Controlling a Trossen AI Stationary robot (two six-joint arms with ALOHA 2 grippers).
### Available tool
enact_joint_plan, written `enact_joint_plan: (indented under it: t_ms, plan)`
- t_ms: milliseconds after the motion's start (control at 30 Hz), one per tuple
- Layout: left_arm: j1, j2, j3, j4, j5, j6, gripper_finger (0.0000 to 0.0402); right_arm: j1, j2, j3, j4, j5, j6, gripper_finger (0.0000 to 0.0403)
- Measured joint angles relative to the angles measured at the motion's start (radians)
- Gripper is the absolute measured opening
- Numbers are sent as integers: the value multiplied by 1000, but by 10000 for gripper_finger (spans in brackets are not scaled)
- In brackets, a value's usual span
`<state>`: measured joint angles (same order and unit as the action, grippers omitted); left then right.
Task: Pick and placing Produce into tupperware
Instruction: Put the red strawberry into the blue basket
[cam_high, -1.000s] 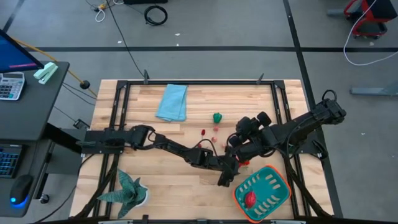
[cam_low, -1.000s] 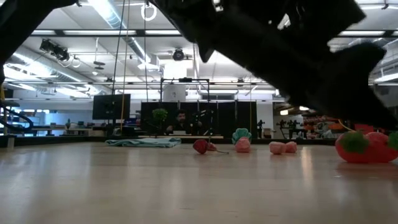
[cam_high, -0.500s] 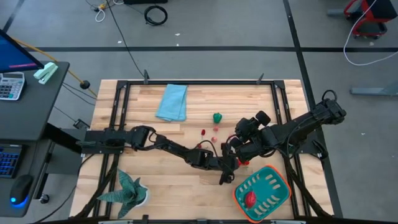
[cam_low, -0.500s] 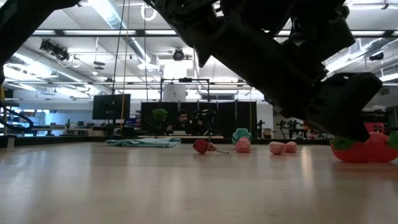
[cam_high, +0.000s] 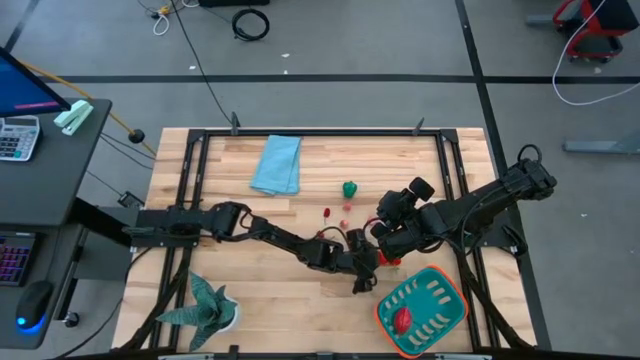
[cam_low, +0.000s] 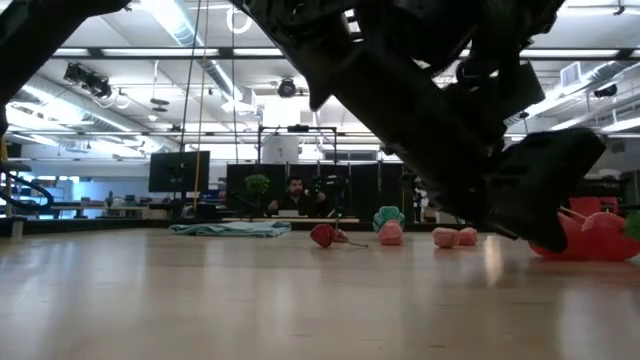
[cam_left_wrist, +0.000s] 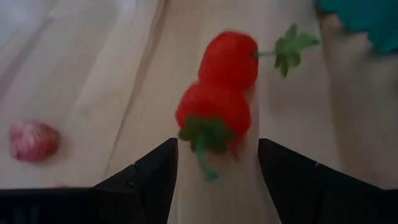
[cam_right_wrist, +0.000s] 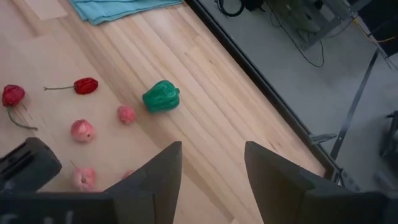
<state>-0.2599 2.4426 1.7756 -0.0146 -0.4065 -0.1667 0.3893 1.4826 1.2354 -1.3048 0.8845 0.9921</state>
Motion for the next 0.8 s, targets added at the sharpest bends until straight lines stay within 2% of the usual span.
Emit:
enact_joint_plan:
  t_ms: [667,800]
  plan:
    - [53,13,0,56,-8,-31,227,0,0,0,0,2,-1,183]
    - [67,13,0,56,-8,10,232,0,0,0,0,2,-1,183]
